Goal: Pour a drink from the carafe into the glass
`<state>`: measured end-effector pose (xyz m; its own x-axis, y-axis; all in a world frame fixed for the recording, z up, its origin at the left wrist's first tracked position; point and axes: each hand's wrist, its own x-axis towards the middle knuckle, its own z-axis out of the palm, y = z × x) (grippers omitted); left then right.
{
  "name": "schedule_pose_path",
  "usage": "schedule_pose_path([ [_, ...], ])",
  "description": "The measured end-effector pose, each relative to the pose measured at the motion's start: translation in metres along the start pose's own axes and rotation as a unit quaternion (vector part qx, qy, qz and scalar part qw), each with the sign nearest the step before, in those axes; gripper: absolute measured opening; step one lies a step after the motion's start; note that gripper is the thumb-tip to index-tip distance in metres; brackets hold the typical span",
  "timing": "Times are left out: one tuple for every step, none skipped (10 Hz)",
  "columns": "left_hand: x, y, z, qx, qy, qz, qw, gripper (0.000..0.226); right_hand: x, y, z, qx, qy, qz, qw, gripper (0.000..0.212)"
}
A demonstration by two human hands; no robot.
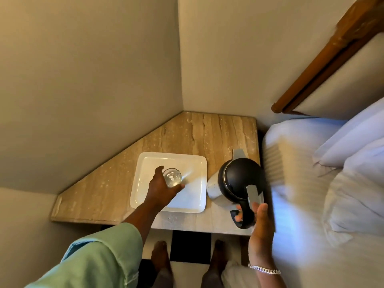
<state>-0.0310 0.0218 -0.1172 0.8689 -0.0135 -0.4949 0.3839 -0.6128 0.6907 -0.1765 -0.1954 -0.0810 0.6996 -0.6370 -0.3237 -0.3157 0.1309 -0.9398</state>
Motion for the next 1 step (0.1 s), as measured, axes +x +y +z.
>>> schedule_pose_path([
  [-0.0174, 0.0228, -0.0153, 0.007, -0.036, 0.008, 0.999, 0.101, 0.0005, -0.0298, -0.0173, -0.101, 0.045, -0.017, 0.994, 0.074],
])
